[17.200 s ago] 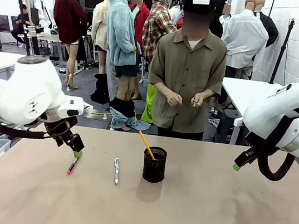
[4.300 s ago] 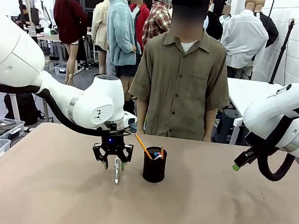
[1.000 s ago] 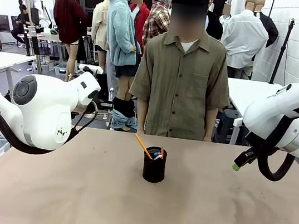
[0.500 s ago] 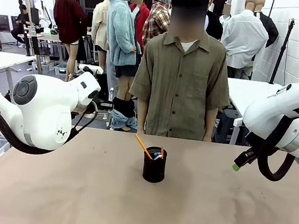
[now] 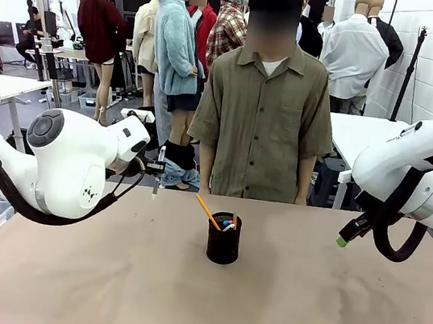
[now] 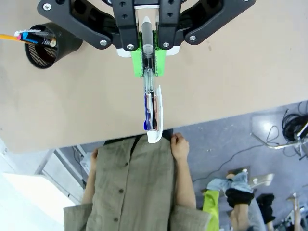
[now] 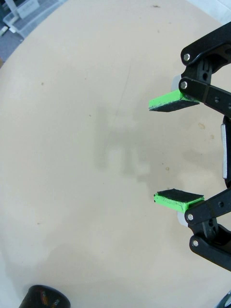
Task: Place the pens into the pen holder.
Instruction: Pick up a writing instrument from the table and place it into the Pen holder.
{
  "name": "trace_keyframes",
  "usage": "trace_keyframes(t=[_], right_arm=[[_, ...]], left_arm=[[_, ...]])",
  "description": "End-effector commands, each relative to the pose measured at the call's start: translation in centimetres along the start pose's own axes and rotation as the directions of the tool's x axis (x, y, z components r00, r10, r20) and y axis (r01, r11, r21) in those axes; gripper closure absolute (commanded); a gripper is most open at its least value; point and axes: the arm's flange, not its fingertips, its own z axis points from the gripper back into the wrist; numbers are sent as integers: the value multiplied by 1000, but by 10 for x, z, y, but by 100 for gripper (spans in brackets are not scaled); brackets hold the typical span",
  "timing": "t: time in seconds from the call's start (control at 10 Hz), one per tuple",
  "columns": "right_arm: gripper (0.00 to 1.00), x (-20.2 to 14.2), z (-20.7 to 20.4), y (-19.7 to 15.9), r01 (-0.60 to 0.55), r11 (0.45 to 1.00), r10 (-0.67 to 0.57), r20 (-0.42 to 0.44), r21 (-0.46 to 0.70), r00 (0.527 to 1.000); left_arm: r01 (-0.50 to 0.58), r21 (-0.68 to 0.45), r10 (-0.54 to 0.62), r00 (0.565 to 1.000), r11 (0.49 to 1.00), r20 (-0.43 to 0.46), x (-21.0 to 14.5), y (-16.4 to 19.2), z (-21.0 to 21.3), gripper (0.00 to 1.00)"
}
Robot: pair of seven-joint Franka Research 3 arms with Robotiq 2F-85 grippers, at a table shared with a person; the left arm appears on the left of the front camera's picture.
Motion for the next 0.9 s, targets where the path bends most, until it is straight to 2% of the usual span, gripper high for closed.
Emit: trace_keyframes(t=[0.0, 0.1, 0.2, 0.5, 0.8], right_arm=[[19, -5, -3, -2, -6, 1000, 6, 21, 8, 1000], [19, -5, -3, -2, -6, 1000, 6, 21, 8, 1000], [19, -5, -3, -2, -6, 1000, 6, 21, 8, 1000], [19, -5, -3, -2, -6, 1000, 6, 21, 8, 1000], [19, -5, -3, -2, -6, 1000, 6, 21, 8, 1000]], left_arm=[[0, 0, 0, 992, 1000, 125, 10, 1, 12, 100], [0, 0, 0, 1000, 1000, 0, 0, 0, 0, 100], [32, -25, -29, 995, 999, 91, 7, -1, 9, 100], [167, -134, -147, 978, 977, 152, 29, -12, 25, 100], [340, -203, -292, 927, 918, 234, 51, -29, 48, 100]])
